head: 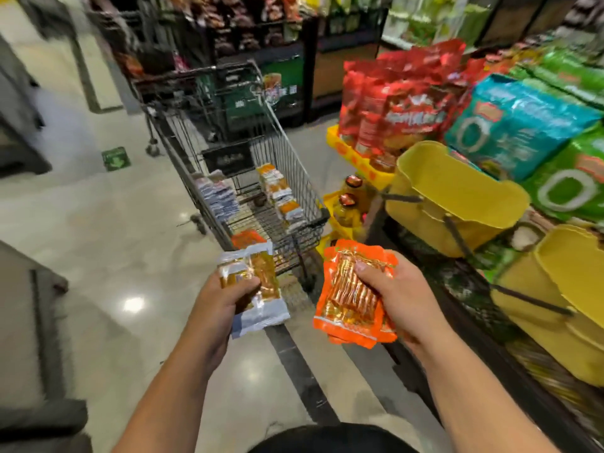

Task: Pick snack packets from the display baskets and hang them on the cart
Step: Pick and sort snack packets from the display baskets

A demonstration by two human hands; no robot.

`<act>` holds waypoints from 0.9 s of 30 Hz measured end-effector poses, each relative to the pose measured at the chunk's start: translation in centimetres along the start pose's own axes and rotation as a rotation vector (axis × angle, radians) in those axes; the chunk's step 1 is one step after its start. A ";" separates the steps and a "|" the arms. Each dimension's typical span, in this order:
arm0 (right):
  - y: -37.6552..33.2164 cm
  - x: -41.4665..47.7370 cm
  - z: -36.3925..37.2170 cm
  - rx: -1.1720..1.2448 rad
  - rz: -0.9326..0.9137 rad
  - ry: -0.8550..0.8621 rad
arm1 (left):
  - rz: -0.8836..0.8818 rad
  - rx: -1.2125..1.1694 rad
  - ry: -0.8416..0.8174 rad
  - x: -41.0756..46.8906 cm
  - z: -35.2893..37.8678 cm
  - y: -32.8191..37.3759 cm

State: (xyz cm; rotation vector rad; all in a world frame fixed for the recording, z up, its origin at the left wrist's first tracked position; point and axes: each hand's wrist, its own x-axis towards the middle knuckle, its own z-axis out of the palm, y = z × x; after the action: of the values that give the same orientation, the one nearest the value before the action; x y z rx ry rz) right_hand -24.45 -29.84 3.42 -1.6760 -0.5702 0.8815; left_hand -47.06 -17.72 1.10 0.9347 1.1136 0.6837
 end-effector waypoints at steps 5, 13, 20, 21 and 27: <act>-0.1 3.8 3.5 -0.034 0.027 -0.049 | -0.031 -0.096 0.062 1.6 -3.3 0.4; -1.6 13.6 10.6 0.092 0.132 -0.277 | -0.013 -0.103 0.193 6.3 -5.0 3.8; -6.6 25.3 15.1 0.083 0.162 -0.568 | 0.084 -0.076 0.237 13.8 -3.9 9.7; -6.9 27.4 15.4 0.069 0.175 -0.602 | 0.090 -0.073 0.258 15.2 -3.7 10.2; -6.0 36.2 16.0 0.083 0.244 -0.556 | 0.041 -0.109 0.332 20.9 -2.4 10.6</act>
State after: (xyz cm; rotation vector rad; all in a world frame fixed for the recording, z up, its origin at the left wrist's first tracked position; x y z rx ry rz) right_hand -14.74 8.62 -2.22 -1.4377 -0.6946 1.5499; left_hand -42.80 5.49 1.05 0.7696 1.3368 0.9482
